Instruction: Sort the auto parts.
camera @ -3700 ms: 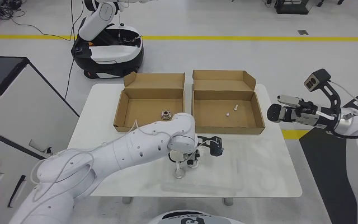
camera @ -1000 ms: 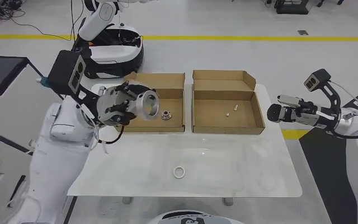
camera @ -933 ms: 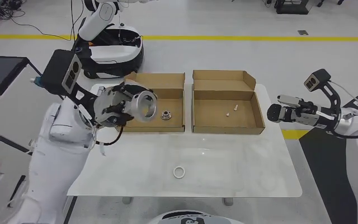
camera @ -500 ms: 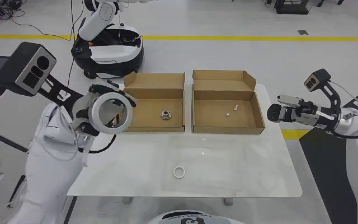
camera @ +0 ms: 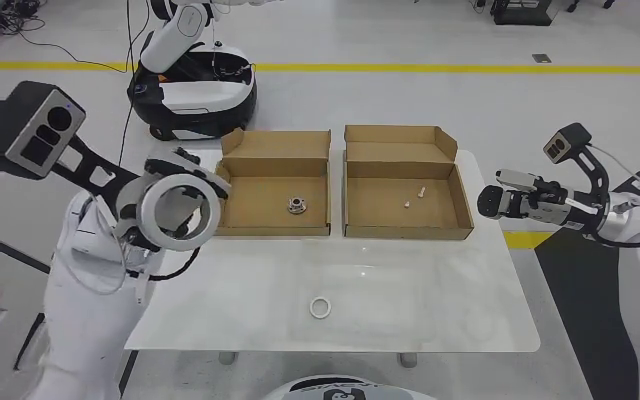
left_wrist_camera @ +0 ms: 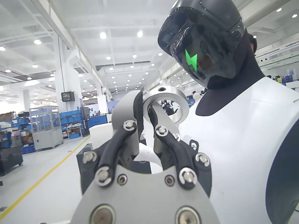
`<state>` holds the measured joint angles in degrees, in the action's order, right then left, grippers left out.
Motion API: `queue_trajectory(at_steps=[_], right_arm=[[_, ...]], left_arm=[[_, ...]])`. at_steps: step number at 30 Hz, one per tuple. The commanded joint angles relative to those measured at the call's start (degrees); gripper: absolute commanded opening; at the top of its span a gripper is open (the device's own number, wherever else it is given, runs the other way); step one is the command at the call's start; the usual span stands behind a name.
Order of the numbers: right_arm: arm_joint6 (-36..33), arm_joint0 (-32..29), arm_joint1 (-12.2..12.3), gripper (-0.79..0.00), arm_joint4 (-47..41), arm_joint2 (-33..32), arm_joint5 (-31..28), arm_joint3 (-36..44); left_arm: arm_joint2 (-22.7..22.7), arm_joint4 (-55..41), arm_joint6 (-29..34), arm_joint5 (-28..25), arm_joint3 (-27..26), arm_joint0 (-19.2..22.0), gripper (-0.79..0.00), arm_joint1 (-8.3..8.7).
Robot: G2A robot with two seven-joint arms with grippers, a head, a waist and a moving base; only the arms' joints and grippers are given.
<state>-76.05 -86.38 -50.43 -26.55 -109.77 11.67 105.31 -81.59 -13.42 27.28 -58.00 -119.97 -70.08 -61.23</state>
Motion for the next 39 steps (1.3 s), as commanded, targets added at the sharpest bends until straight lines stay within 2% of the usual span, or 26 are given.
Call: queue_trajectory(at_steps=[1,7,10,20,26,39], right_arm=[[0.0,0.0,0.0,0.000,0.0,0.0,0.0,0.0],[0.0,0.0,0.0,0.000,0.0,0.0,0.0,0.0],[0.0,0.0,0.0,0.000,0.0,0.0,0.0,0.0],[0.0,0.0,0.0,0.000,0.0,0.0,0.0,0.0],[0.0,0.0,0.0,0.000,0.0,0.0,0.0,0.0],[0.0,0.0,0.0,0.000,0.0,0.0,0.0,0.0]], left_arm=[[-0.6,0.8,1.1,0.0,0.5,-0.4,-0.785,-0.17],[-2.1,7.9,7.4,0.0,1.1,-0.9,-0.785,-0.09],[-2.2,8.3,7.8,0.0,1.4,-1.3,-0.785,-0.07],[-1.7,0.2,4.9,0.0,0.6,-0.6,-0.785,-0.55],[-2.7,-6.1,4.5,0.0,0.9,-0.1,-0.785,-1.47],[-3.9,-7.1,16.3,0.0,2.6,0.8,-0.785,-2.96]])
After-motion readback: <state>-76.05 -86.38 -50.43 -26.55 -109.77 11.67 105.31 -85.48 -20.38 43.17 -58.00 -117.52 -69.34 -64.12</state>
